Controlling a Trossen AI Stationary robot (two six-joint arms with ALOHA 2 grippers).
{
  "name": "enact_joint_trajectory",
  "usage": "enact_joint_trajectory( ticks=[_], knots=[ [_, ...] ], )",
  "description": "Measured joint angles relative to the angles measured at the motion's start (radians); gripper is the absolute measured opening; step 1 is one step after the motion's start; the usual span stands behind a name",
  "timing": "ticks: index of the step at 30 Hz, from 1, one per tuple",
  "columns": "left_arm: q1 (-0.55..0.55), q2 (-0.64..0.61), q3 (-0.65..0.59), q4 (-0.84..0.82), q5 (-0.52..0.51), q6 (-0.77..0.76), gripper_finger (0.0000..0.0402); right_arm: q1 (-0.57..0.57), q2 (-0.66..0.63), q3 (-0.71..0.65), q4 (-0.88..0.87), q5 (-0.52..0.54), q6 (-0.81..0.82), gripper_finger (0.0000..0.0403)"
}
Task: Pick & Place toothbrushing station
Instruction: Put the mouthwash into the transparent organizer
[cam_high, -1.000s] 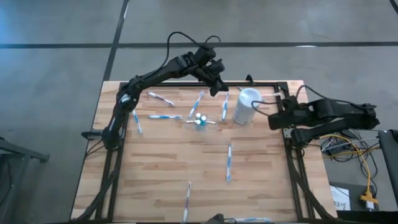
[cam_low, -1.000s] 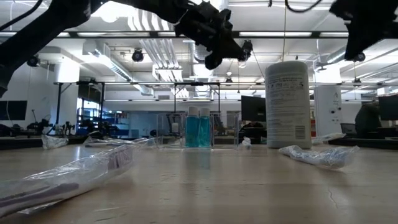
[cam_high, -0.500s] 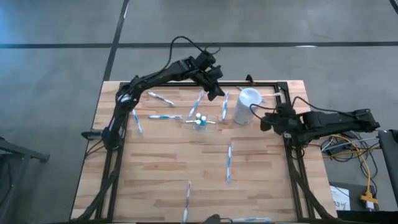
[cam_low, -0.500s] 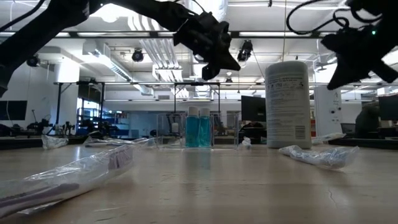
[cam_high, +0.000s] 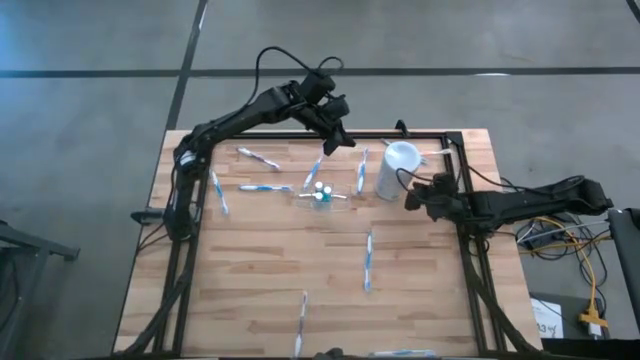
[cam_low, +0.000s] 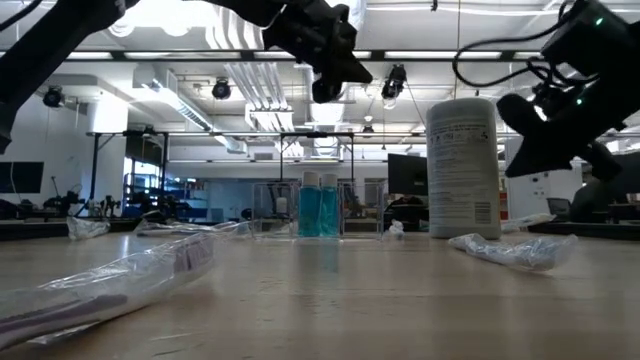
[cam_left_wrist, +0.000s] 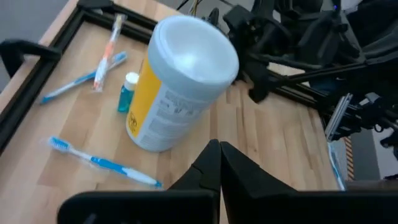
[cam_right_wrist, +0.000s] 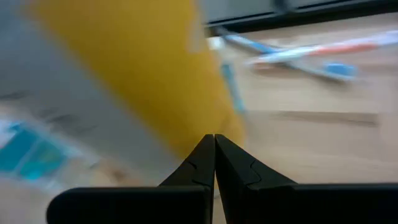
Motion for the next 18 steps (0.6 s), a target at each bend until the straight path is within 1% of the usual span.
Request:
enact_joint_trajectory(
  ticks=[3, 5, 7, 10, 11, 12, 16, 18],
  knots=[
    [0.004, -0.01, 0.0, -0.025, -0.001, 0.004, 0.0002, -0.049, 0.047, 0.01, -0.085, 0.047, 0.058, 0.0008],
    [0.006, -0.015, 0.0, -0.049, -0.001, 0.01, 0.0002, -0.09, 0.079, 0.009, -0.058, 0.07, 0.046, 0.0008],
    [0.009, -0.019, 0.0, -0.062, -0.001, 0.01, 0.0003, -0.135, 0.11, -0.012, 0.072, 0.049, -0.038, 0.0008],
    [0.012, -0.019, 0.0, -0.088, -0.002, 0.016, 0.0003, -0.205, 0.172, -0.053, 0.366, -0.042, -0.249, 0.0008],
    [0.012, -0.019, 0.0, -0.098, -0.002, 0.022, 0.0002, -0.227, 0.196, -0.063, 0.434, -0.067, -0.294, 0.0008],
    [0.013, -0.019, 0.0, -0.103, -0.002, 0.026, 0.0002, -0.249, 0.217, -0.065, 0.465, -0.087, -0.311, 0.0008],
    [0.016, -0.019, 0.0, -0.127, -0.001, 0.035, 0.0003, -0.296, 0.274, -0.065, 0.484, -0.113, -0.304, 0.0008],
    [0.019, -0.019, 0.0, -0.144, -0.001, 0.048, 0.0003, -0.31, 0.307, -0.068, 0.565, -0.134, -0.342, 0.0008]
  ],
)
